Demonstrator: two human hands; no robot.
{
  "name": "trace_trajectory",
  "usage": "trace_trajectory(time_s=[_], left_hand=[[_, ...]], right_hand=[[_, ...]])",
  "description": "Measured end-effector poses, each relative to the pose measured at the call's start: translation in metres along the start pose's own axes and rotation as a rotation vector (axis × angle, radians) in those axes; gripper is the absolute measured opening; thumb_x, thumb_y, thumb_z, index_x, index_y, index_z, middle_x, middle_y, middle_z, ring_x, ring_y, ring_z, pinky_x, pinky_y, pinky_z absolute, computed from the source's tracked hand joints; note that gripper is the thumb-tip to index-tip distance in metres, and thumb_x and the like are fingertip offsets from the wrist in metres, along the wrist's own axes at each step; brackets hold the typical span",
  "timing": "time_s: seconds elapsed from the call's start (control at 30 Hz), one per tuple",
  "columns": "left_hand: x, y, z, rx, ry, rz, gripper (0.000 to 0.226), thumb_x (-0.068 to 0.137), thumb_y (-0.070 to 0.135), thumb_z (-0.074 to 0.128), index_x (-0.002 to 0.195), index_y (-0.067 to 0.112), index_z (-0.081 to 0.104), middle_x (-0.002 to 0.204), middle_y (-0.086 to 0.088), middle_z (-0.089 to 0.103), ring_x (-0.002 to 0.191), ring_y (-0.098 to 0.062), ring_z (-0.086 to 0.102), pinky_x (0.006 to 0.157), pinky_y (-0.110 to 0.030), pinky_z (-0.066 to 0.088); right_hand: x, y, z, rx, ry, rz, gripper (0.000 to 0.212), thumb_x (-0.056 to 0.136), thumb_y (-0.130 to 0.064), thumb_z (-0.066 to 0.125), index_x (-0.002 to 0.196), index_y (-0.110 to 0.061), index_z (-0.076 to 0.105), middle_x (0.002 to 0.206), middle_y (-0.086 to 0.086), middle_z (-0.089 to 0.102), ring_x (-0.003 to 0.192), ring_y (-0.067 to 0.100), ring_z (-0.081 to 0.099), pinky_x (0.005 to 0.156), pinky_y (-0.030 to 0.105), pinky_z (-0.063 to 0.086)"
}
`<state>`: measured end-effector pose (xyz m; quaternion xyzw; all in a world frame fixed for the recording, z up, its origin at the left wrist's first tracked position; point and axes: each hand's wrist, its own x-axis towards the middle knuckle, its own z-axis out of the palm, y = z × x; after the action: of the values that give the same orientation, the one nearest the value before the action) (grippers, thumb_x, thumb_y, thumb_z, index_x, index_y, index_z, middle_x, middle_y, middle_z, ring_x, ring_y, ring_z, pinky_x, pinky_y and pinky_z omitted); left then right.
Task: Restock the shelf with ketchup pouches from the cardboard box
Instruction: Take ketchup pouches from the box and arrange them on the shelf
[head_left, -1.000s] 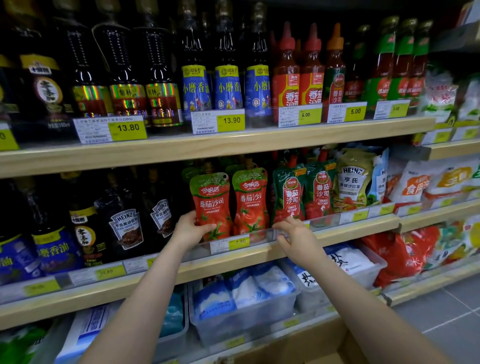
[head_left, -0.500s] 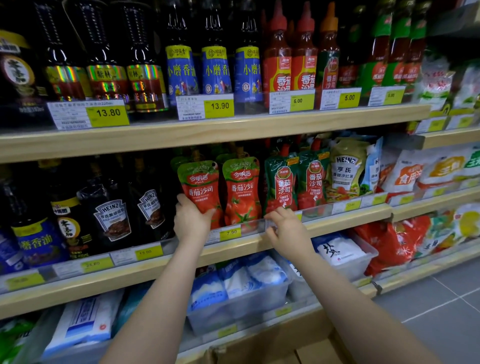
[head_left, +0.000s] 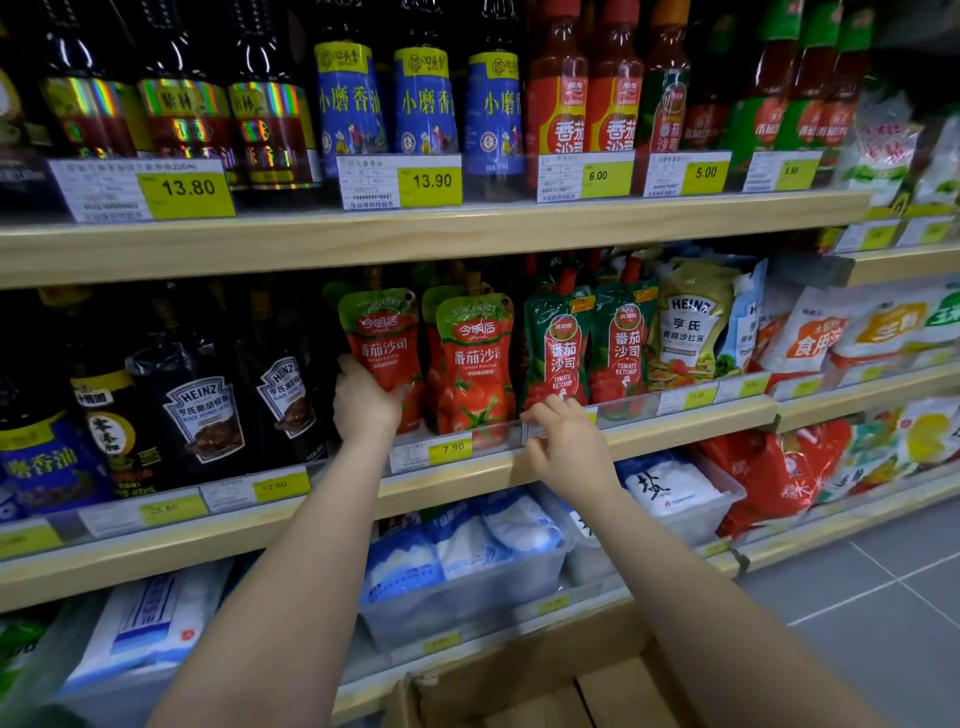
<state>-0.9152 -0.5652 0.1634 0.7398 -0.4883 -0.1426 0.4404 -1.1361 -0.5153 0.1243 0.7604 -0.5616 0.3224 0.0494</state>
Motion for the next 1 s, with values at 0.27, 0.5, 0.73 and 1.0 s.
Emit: trace_trajectory(time_s=[0.27, 0.5, 0.73, 1.0], left_hand=[[-0.091, -0.017, -0.001, -0.137, 0.151, 0.432, 0.066, 0.081, 0.032, 0.065, 0.134, 0.007, 0.034, 0.130, -0.013, 0.045, 0.123, -0.026, 0.037, 0.101, -0.032, 0.031], [-0.210, -0.094, 0.064, -0.061, -0.549, 0.634, 0.047, 0.086, 0.029, 0.061, 0.128, 0.017, 0.045, 0.124, 0.002, 0.052, 0.117, -0.013, 0.048, 0.098, -0.024, 0.038], [-0.222, -0.190, 0.065, 0.176, -0.723, 0.727, 0.039, 0.087, 0.038, 0.053, 0.122, 0.021, 0.053, 0.120, 0.004, 0.058, 0.113, -0.012, 0.053, 0.098, -0.030, 0.043], [-0.205, -0.250, 0.048, 0.246, -0.744, 0.607, 0.056, 0.090, 0.031, 0.044, 0.141, 0.008, 0.034, 0.136, -0.009, 0.042, 0.125, -0.021, 0.037, 0.107, -0.036, 0.032]], right_hand=[[-0.016, 0.007, -0.018, 0.112, -0.270, 0.027, 0.051, 0.086, -0.018, 0.052, 0.137, -0.013, 0.043, 0.138, 0.006, 0.044, 0.129, 0.022, 0.036, 0.102, 0.032, 0.033], [-0.131, 0.044, -0.013, 0.184, -0.302, 0.165, 0.051, 0.087, -0.014, 0.056, 0.137, -0.015, 0.043, 0.148, 0.003, 0.035, 0.137, 0.018, 0.031, 0.110, 0.023, 0.022], [-0.252, 0.070, 0.033, 0.191, -0.561, 0.349, 0.053, 0.088, -0.024, 0.054, 0.138, -0.024, 0.039, 0.146, -0.005, 0.037, 0.135, 0.011, 0.033, 0.105, 0.014, 0.021], [-0.288, 0.036, 0.129, 0.286, -0.955, 0.379, 0.061, 0.088, -0.031, 0.056, 0.142, -0.028, 0.029, 0.152, -0.004, 0.027, 0.137, 0.014, 0.032, 0.112, 0.035, 0.033]])
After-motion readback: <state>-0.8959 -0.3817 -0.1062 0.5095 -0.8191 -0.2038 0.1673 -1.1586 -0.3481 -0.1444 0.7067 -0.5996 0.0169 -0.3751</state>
